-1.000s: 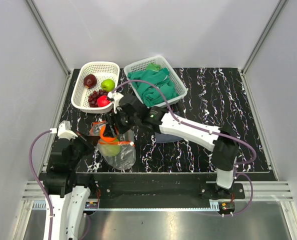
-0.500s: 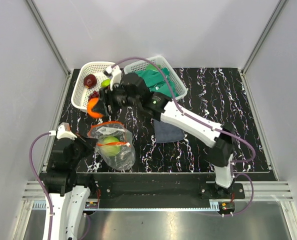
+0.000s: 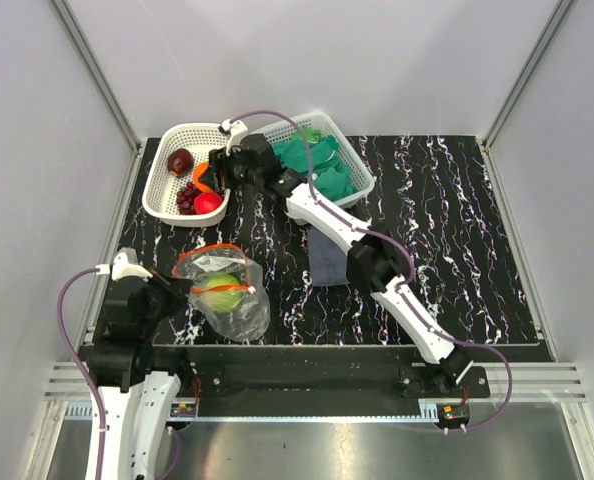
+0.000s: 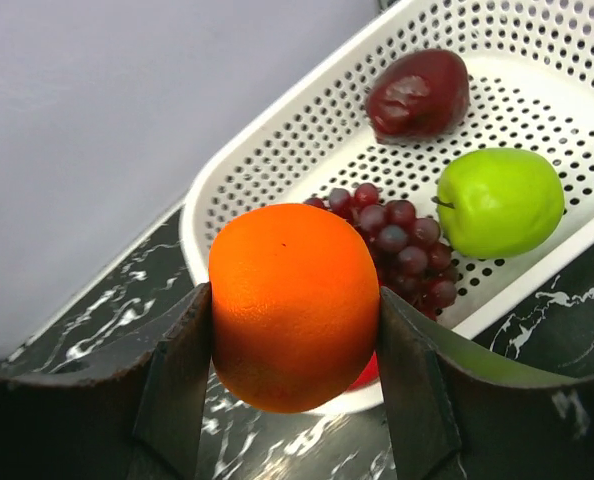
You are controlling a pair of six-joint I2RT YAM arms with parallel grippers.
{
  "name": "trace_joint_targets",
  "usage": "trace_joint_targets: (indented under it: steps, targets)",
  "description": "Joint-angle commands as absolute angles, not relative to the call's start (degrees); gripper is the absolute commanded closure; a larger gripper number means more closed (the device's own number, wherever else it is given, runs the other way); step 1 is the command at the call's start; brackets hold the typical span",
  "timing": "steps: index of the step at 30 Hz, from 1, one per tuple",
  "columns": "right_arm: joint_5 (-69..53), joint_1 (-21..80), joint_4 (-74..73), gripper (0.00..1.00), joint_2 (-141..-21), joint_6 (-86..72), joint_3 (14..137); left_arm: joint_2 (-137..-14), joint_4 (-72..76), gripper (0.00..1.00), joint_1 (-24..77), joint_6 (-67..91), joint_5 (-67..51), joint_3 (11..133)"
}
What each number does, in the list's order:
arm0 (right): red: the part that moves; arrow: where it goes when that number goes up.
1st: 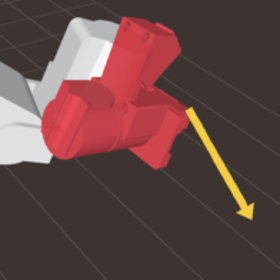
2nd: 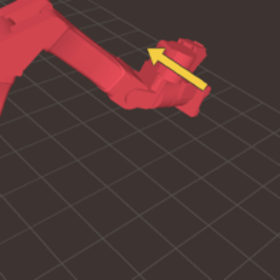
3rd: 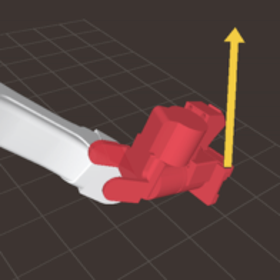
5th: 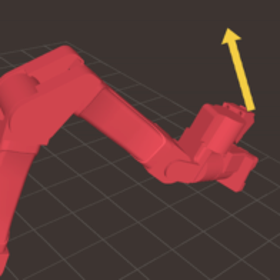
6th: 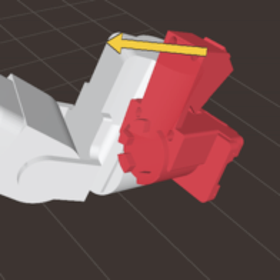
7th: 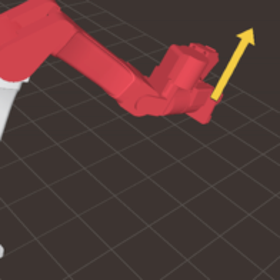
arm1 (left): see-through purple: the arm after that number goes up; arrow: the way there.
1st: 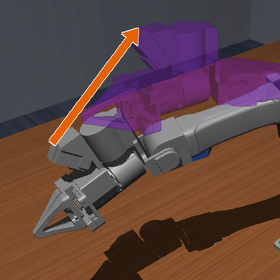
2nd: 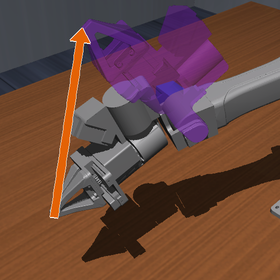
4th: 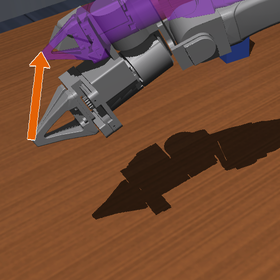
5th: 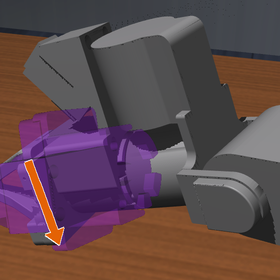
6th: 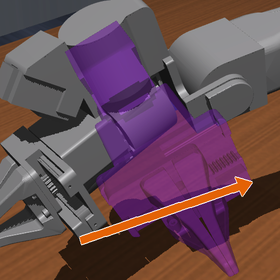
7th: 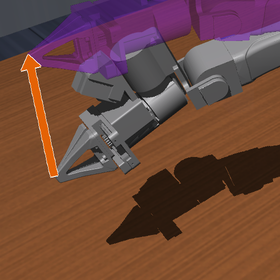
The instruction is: Open the zip-top bag and remove the fake food
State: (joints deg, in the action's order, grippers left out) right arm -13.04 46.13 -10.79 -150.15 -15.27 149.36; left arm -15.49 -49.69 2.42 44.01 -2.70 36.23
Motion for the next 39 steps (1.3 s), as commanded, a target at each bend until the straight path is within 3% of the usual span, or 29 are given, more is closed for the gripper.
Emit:
trace_joint_targets:
  steps: [1, 7, 10, 15, 22, 27, 35, 39]
  targets:
    - [-14.15, 44.65, 3.82, 0.52, -155.47, -16.17, 154.69, -16.26, -47.46, 1.00, 2.55, 44.30, -2.11, 36.04]
    - [-12.22, 44.38, 13.35, 0.43, -162.76, -17.57, 159.32, -16.17, -47.46, 1.00, 2.55, 43.95, -3.16, 35.86]
    - [-11.26, 44.47, 16.96, 0.34, -166.54, -19.42, 161.80, -15.47, -47.46, 1.00, 2.55, 44.03, -2.55, 35.95]
    - [-9.93, 44.47, 18.63, 0.01, -168.23, -19.86, 162.77, -16.26, -47.37, 1.00, 2.55, 44.21, -2.64, 35.95]
    - [-9.84, 44.47, 11.62, 0.00, -161.64, -19.86, 160.67, -17.05, -46.76, 1.00, 2.55, 43.77, -3.25, 37.00]
    - [-12.21, 44.56, 1.00, 0.00, -149.96, -20.56, 153.30, -16.44, -45.97, 1.00, 2.55, 42.37, -3.69, 38.76]
    - [-18.10, 44.47, -13.70, 0.00, -127.22, -24.78, 130.89, -15.21, -41.40, 1.00, 2.55, 39.90, -8.79, 39.02]
    - [-21.89, 45.96, -15.64, 0.00, -115.78, -25.14, 113.79, -16.34, -40.52, 1.00, 2.55, 39.38, -10.10, 40.16]
